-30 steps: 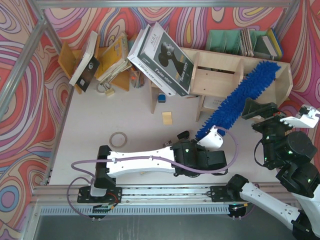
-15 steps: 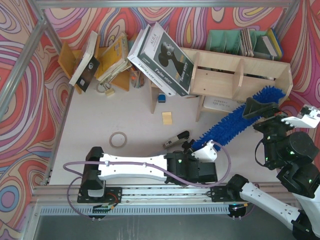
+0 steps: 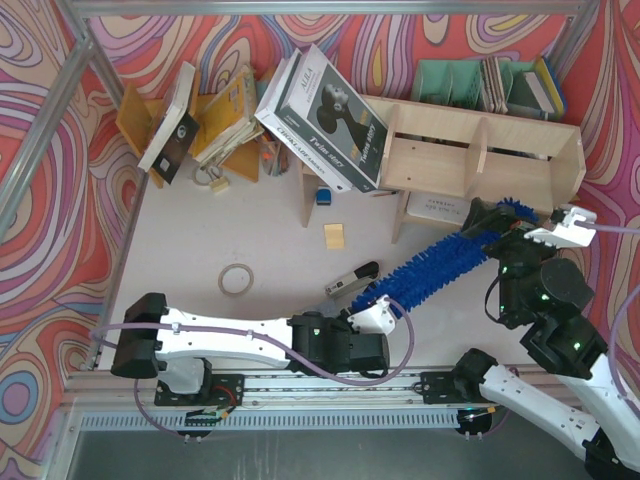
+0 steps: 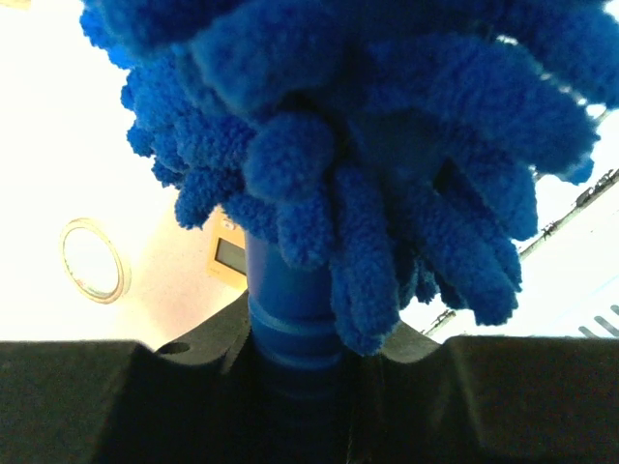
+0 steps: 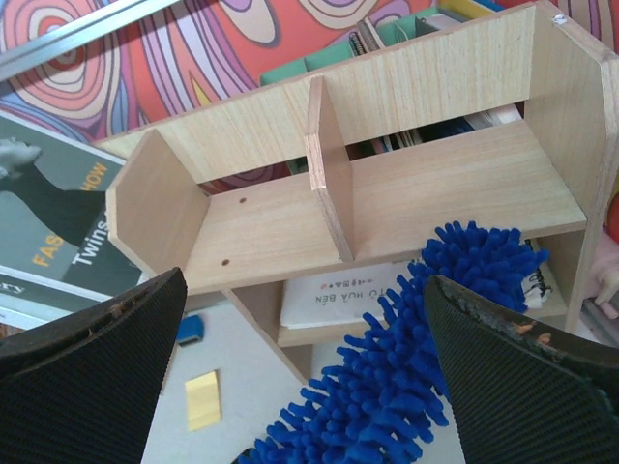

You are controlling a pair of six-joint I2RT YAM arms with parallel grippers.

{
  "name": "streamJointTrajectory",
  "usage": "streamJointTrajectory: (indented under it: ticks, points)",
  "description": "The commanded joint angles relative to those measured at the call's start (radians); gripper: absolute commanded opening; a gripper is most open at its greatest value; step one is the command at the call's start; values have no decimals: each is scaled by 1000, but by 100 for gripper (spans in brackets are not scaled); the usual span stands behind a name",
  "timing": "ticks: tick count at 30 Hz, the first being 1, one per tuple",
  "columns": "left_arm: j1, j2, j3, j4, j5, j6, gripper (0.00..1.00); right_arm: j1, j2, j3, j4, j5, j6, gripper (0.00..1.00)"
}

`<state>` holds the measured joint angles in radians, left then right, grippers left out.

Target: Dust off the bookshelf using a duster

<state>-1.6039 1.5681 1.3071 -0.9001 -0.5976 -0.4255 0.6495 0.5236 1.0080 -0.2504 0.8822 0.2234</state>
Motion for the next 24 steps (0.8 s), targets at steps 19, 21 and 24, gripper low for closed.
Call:
streamJointTrajectory:
  ticks: [19, 21, 24]
  points:
    - [63, 54, -30, 134, 63, 76, 0, 6, -20, -143, 269, 27, -292, 99]
    - [80, 48, -39, 139, 94, 77, 0, 6, -21, -151, 270, 25, -289, 99]
    - [93, 43, -43, 138, 74, 68, 0, 6, -26, -164, 278, 32, -294, 99]
